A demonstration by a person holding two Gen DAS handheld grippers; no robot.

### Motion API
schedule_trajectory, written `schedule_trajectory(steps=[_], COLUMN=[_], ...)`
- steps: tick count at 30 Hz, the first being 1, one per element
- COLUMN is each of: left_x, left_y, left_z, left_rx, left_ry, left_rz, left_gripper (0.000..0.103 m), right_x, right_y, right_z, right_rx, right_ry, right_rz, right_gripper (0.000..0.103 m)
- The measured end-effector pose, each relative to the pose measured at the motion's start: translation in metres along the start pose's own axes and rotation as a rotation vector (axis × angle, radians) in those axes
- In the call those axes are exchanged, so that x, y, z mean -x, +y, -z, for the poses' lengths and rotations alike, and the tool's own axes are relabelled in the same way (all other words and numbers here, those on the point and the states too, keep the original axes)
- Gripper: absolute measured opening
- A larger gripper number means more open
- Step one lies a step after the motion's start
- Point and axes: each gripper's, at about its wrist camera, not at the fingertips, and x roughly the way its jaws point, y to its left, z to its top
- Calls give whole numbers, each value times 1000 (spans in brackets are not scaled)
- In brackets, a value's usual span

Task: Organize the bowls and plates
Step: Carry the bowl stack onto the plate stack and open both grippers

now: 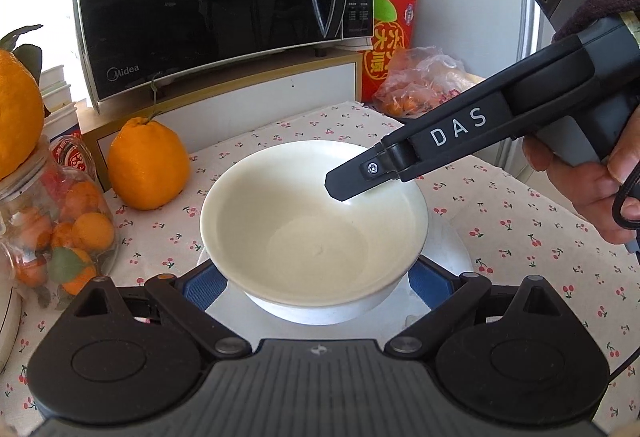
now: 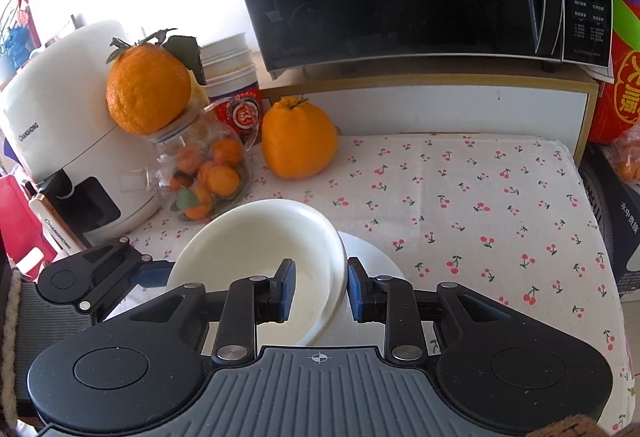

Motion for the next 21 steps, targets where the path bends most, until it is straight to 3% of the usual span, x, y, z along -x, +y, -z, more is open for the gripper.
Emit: schedule_trajectory(steps=[21], left_x=[-8], left_y=[-4], left_z=[-1], left_rx=[8], left_ry=[19], left_rz=[19], left_gripper=[97], right_x=[-7], right_y=[-12], right_z=[6], right_rx=[-26], right_ry=[46], right_rz=[-7], right_gripper=[29])
